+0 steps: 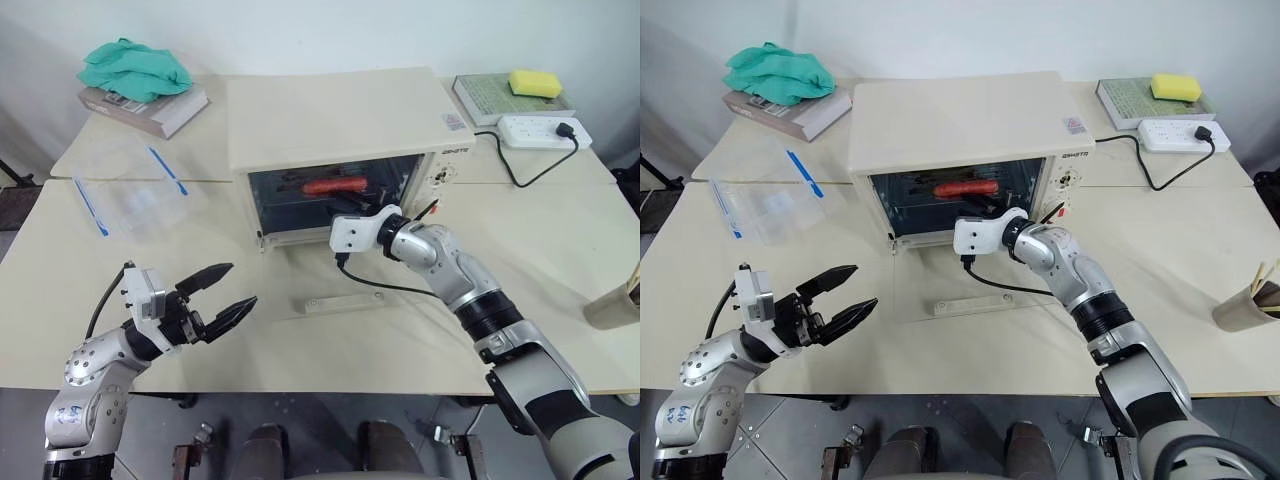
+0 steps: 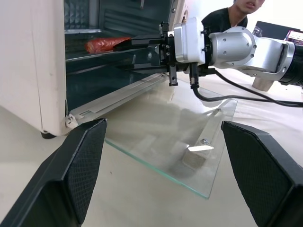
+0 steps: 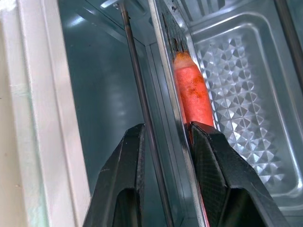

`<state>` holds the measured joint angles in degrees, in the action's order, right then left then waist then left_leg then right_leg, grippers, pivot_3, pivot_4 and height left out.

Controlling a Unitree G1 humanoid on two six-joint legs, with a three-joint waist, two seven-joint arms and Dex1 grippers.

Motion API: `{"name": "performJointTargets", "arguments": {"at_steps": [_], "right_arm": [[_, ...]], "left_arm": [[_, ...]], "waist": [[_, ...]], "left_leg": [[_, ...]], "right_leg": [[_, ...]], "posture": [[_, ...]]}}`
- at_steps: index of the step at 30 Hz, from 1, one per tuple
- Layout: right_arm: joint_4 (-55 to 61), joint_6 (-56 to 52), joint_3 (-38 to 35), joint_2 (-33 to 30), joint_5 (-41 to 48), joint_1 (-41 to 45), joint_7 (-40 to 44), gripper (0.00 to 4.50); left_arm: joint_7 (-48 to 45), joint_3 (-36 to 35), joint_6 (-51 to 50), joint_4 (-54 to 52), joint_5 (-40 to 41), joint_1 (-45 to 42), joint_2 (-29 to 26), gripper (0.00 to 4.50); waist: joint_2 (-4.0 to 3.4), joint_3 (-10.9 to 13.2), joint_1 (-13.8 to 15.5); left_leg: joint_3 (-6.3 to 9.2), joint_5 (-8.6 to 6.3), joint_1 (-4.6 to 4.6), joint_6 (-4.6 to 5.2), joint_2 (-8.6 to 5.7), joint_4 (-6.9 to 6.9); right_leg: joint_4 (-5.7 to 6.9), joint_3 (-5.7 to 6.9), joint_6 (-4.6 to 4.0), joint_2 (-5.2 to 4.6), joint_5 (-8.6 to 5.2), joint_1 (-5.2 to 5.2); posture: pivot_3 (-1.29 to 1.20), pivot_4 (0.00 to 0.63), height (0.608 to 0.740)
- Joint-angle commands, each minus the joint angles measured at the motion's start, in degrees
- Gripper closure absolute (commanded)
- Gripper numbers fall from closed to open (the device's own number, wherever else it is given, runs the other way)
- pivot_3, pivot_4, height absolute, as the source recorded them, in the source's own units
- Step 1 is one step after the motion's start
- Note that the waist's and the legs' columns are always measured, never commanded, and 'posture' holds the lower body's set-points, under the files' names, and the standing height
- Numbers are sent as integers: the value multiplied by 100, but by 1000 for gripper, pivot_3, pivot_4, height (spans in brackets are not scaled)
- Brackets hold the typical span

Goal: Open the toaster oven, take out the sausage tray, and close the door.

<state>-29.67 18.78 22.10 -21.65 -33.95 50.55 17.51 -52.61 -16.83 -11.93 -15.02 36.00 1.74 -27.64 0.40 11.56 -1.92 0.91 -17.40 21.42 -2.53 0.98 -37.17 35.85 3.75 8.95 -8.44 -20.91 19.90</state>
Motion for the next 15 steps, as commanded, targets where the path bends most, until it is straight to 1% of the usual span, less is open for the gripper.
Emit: {"name": "performJointTargets", "arguments": {"at_steps": [1, 2, 5, 9, 15], "right_arm": [[-66, -25, -29, 59, -9, 141, -159, 3368], [-88, -25, -29, 64, -13, 154, -180, 3539], [-107, 24, 5, 70, -64, 190, -250, 4455], [-34, 296, -13, 71, -106, 216, -407, 4481], [2, 585, 8, 24, -39, 293, -211, 4481]], "left_arm": [[26, 0, 124, -25, 13, -6, 11, 400], [31, 4, 132, -16, 10, -15, 14, 400], [20, 23, 159, 21, -4, -44, 17, 400], [14, 49, 195, 95, -30, -103, 10, 400], [200, 29, 91, 107, 94, -354, 33, 400]], "waist": [[0, 0, 1], [0, 0, 1], [5, -3, -1], [11, -7, 0], [12, -6, -40]], "left_leg": [[0, 0, 0, 0, 0, 0], [0, 0, 0, 0, -1, 0], [0, 0, 0, 0, 0, 0], [0, 0, -1, 0, 1, -1], [-1, 0, 0, 0, 2, 4]], "right_leg": [[0, 0, 0, 0, 0, 0], [0, 0, 0, 0, 0, 0], [0, 0, 0, 0, 0, 0], [1, -1, 0, 2, 0, 0], [0, -1, 0, 2, 0, 3]], "posture": [[0, 150, 740], [0, 150, 740], [0, 150, 740], [0, 150, 740], [0, 150, 740]]}}
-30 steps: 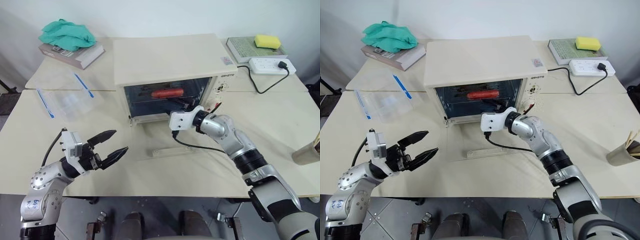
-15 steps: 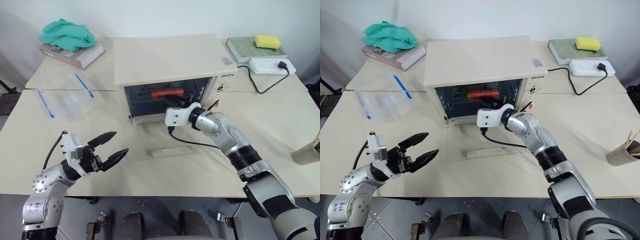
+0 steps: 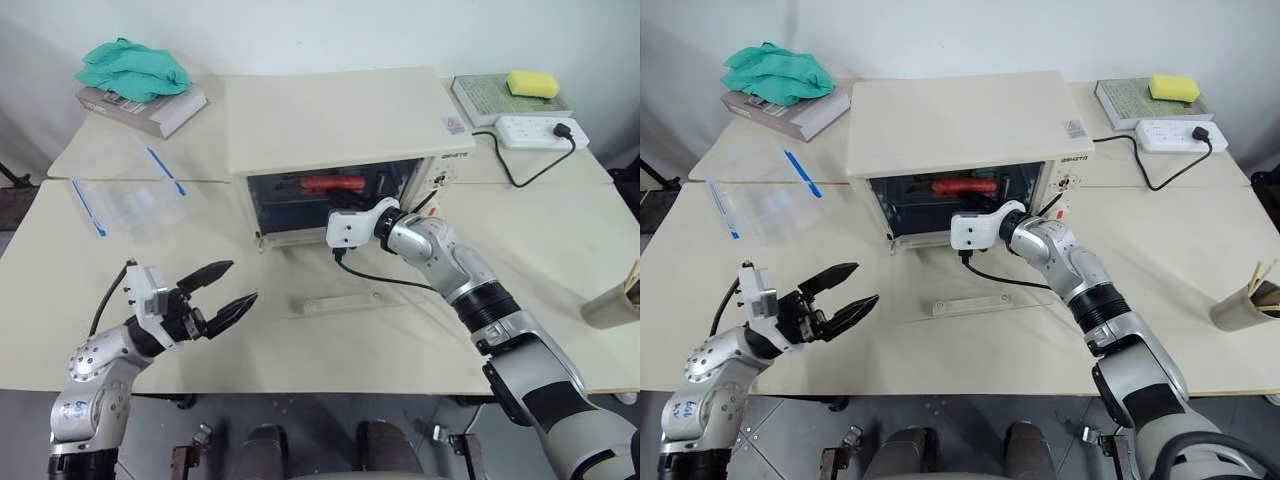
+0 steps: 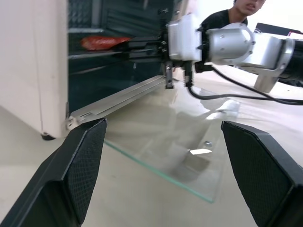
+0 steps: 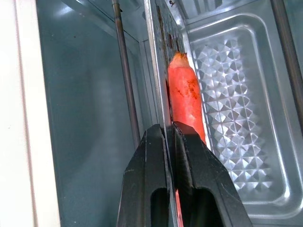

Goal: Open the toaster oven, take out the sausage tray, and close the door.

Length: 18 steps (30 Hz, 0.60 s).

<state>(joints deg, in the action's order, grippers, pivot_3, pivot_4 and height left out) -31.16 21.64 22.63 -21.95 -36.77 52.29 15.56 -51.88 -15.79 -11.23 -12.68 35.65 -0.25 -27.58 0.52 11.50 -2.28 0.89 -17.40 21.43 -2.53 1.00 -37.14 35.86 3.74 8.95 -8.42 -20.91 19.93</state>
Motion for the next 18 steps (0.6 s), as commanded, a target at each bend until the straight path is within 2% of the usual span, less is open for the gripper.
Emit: {"name": "performJointTargets", "arguments": {"at_steps": [1, 6, 18], "right_arm": [[136, 366, -47, 38, 266, 140, 22, 4481], [371, 816, -79, -88, 632, 233, 583, 4481], [865, 779, -83, -298, 956, 32, 1514, 4481]], "left_arm": [[152, -72, 17, -129, 137, -179, 37, 400], [183, -23, 69, -95, 74, -152, 57, 400], [340, 243, 309, 224, -157, -505, 332, 400]], "waist": [[0, 0, -10], [0, 0, -104], [0, 1, -117]], "left_leg": [[1, 0, 0, 0, 0, 1], [-1, 0, 0, 0, 0, 10], [-7, 0, 2, 0, 3, 11]], "right_leg": [[0, 1, 0, 0, 0, 0], [-1, 1, 0, 0, 0, 5], [1, 0, 0, 0, 0, 12]], "posture": [[0, 150, 740], [0, 150, 740], [0, 150, 740]]}}
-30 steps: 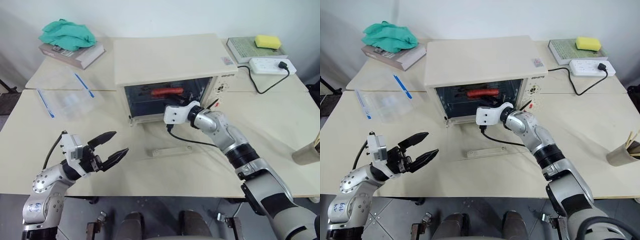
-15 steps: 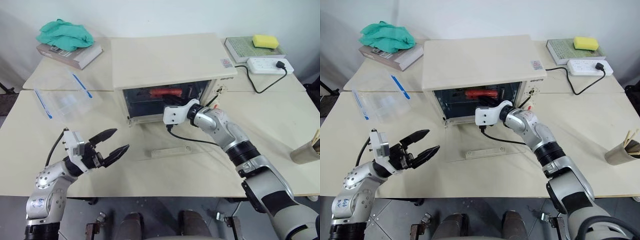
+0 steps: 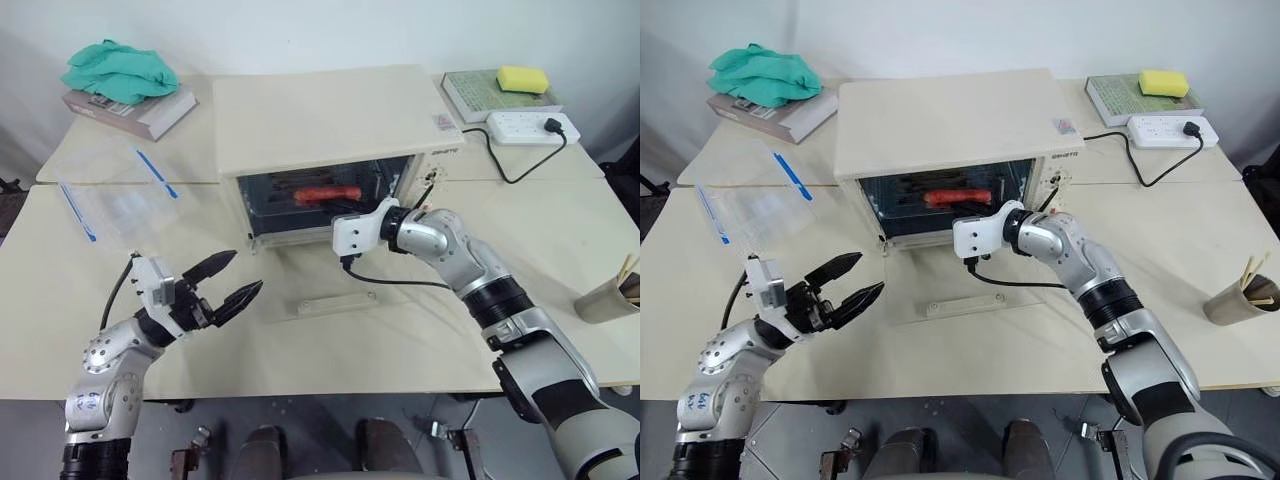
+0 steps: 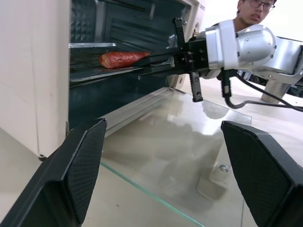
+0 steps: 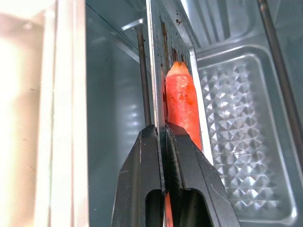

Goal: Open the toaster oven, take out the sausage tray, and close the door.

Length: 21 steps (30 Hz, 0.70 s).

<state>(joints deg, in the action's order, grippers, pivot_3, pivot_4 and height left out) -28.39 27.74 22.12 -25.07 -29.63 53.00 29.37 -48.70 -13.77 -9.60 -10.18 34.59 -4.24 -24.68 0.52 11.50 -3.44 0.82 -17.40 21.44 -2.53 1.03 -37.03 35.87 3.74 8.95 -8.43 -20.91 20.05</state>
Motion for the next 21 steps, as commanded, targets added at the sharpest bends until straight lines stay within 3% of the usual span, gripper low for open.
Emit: {"name": "performJointTargets", "arguments": {"at_steps": [1, 21], "right_arm": [[686, 144, -38, -11, 251, -128, 163, 4481], [3425, -194, -558, -998, 551, -2483, 635, 4481]], "left_arm": [[40, 38, 154, -10, -40, -121, 57, 400], [-136, -243, 110, 403, 64, -210, -253, 400]], "waist": [[0, 0, -1], [1, 0, 172]], "left_leg": [[-1, 0, 0, 0, 0, 1], [-15, -1, 2, -1, 2, -5]], "right_leg": [[0, 0, 0, 0, 0, 1], [6, -2, 0, -2, 0, 12]], "posture": [[0, 150, 740], [0, 150, 740]]}}
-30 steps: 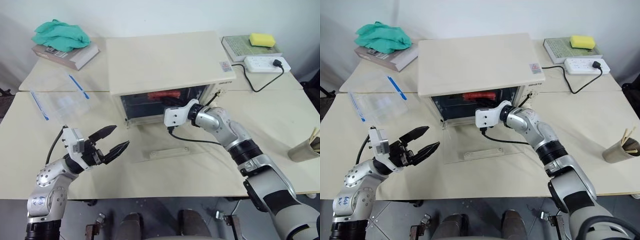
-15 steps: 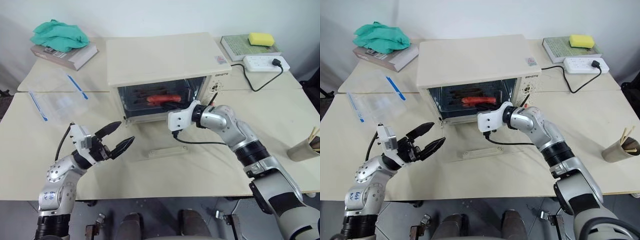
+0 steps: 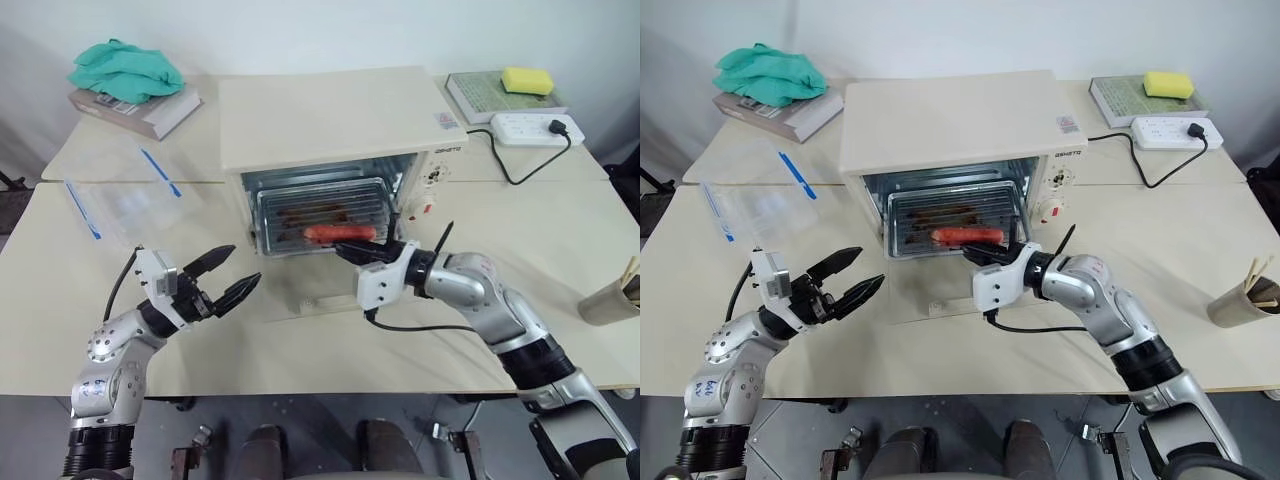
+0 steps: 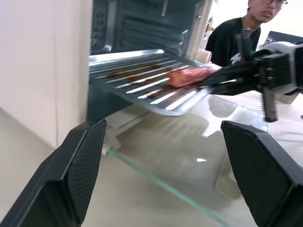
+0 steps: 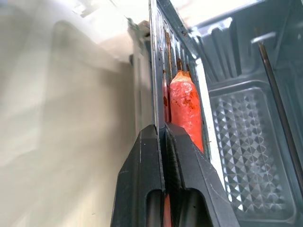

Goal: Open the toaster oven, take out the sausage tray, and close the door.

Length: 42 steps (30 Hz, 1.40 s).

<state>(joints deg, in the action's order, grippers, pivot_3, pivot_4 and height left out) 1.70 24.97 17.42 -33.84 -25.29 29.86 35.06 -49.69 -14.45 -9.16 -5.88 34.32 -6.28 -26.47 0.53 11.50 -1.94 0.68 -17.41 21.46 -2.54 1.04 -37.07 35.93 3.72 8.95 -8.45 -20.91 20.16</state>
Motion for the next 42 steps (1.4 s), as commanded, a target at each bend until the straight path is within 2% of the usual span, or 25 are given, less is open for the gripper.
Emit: {"name": "performJointTargets", "arguments": {"at_steps": [1, 10, 13, 16, 20, 27, 29, 33, 38, 42], "right_arm": [[496, 78, -117, -149, 123, -248, 54, 4481], [1181, 157, -415, -346, 223, -915, -25, 4481], [1362, 193, -517, -450, 257, -1198, -74, 4481], [1542, 244, -615, -445, 213, -1321, -188, 4481], [1625, 339, -715, -468, 205, -1387, -254, 4481], [1571, 740, -699, -688, 339, -1437, -176, 4481], [1518, 827, -679, -749, 457, -1410, -109, 4481], [1435, 989, -625, -900, 744, -1298, 147, 4481], [1464, 1074, -598, -965, 995, -1297, 350, 4481], [1581, 1096, -576, -1000, 1184, -1395, 532, 4500]], "left_arm": [[-23, -199, 47, -28, 107, 5, -75, 400], [-112, -238, -326, -195, 329, 73, -206, 400], [-73, -198, -733, -355, 557, 47, -257, 400], [109, -262, -1640, -566, 1189, 0, -362, 400], [759, -473, -3299, -781, 2540, -111, -618, 400], [1918, -498, -5115, -459, 4049, -770, -919, 400], [2172, -403, -5215, -398, 3937, -1012, -882, 400], [3066, -382, -5817, -97, 4983, -1380, -567, 400], [3969, -95, -6249, 163, 5696, -1360, -467, 400], [4716, 130, -6153, 214, 6639, -1170, -365, 1295]], "waist": [[0, 0, 36], [1, 1, 51], [1, 1, 53], [3, 2, 50], [3, 2, 45], [3, 2, 81], [4, 2, 83], [4, 2, 81], [4, 3, 44], [5, 3, 55]], "left_leg": [[0, 0, 0, 0, 0, 0], [0, 0, 0, 0, -2, -6], [0, 0, 1, 0, -1, -5], [1, 0, 1, 0, -1, -6], [4, 0, 0, 0, 0, -8], [17, 0, 0, 0, -5, -16], [20, 0, -3, 0, -5, -19], [22, 0, -18, 0, -7, -17], [24, 0, -23, 0, -6, -9], [25, 0, -23, 0, -7, -12]], "right_leg": [[0, 0, 0, 0, 0, 0], [0, 0, 0, -1, 0, -4], [0, 0, 0, -1, 0, -4], [1, 0, 0, -1, 0, -5], [4, -2, 0, -1, 0, -5], [3, 1, 0, -5, 0, -16], [0, 4, 0, -5, 0, -24], [-4, 5, 0, -5, 0, -40], [-4, 7, 0, -5, 0, -41], [-6, 6, 0, -7, 0, -44]], "posture": [[0, 150, 740], [0, 150, 740], [0, 150, 740], [0, 150, 740], [0, 150, 740], [0, 150, 740], [0, 150, 740], [0, 150, 740], [0, 150, 740], [0, 150, 740]]}}
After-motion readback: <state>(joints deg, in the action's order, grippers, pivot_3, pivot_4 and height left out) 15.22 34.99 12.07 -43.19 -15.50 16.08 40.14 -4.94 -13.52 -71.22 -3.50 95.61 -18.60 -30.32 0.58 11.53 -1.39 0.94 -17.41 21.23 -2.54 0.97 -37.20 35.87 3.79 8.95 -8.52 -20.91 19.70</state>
